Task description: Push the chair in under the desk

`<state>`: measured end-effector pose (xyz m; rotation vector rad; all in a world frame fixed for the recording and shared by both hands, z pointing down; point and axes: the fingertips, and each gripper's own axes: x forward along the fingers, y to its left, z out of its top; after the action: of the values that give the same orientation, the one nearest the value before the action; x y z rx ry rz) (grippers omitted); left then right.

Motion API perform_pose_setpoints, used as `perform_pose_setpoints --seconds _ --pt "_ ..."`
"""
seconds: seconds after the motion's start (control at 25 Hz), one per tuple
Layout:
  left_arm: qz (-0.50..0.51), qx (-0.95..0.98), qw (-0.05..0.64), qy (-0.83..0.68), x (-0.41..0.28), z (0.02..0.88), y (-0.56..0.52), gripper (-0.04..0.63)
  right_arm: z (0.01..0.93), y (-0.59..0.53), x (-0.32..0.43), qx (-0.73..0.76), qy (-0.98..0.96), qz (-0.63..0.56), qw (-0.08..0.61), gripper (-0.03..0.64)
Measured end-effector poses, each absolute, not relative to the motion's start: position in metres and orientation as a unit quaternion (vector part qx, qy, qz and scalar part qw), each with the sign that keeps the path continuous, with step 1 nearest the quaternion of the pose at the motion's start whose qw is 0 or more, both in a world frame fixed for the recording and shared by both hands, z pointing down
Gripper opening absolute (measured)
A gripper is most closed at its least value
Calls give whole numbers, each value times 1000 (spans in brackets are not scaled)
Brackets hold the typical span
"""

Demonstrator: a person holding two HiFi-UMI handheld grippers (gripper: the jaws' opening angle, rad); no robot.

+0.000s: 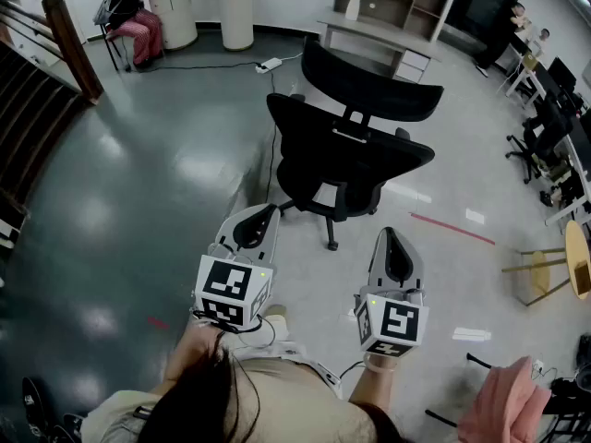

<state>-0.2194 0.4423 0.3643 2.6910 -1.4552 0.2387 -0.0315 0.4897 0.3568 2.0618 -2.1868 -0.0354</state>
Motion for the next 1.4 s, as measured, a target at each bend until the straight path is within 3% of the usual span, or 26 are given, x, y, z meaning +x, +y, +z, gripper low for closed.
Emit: perform_pose_setpoints --seconds 1.04,1.4 --pt "61 904 32 -423 -230 363 378 12 351 444 -42 725 -683 -27 84 25" --pt "75 907 32 -414 -223 374 358 12 351 431 -30 734 -676 -28 61 26"
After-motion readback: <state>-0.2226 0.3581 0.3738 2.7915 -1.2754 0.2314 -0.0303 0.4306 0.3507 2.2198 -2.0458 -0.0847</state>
